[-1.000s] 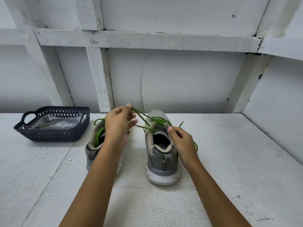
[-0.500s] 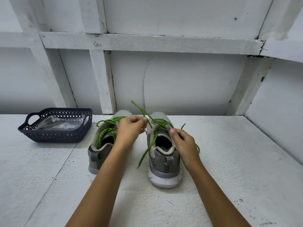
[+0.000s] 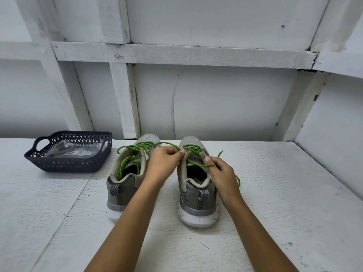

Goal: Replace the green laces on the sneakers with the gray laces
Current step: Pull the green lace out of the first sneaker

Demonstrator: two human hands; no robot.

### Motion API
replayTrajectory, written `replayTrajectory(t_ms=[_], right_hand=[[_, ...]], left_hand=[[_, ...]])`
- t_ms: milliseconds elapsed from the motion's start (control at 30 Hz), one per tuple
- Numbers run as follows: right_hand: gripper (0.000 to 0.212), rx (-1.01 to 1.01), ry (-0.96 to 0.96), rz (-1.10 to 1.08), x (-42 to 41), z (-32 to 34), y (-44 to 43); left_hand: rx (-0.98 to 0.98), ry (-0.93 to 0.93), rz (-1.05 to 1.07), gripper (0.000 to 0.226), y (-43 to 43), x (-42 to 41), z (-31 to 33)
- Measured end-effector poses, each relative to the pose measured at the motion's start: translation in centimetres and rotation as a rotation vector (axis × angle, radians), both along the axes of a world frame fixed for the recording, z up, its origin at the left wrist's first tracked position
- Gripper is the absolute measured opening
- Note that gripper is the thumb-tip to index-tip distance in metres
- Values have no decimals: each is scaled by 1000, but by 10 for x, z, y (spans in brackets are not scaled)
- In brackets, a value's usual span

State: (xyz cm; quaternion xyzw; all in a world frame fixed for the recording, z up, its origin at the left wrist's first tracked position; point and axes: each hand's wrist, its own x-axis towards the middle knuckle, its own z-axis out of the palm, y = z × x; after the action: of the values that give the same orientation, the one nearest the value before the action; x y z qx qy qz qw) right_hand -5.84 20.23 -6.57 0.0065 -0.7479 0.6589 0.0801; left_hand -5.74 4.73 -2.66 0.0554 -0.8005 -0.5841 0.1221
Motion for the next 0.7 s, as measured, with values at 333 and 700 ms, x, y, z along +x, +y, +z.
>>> replayTrajectory(t_ms=[333, 700], right_hand=[[23, 21, -1, -2, 2, 1, 1], [27, 348, 16, 34, -27, 23, 11]], left_hand=[[245, 295, 330, 24, -45, 19, 44], [-737, 173, 166, 24, -21, 17, 29]])
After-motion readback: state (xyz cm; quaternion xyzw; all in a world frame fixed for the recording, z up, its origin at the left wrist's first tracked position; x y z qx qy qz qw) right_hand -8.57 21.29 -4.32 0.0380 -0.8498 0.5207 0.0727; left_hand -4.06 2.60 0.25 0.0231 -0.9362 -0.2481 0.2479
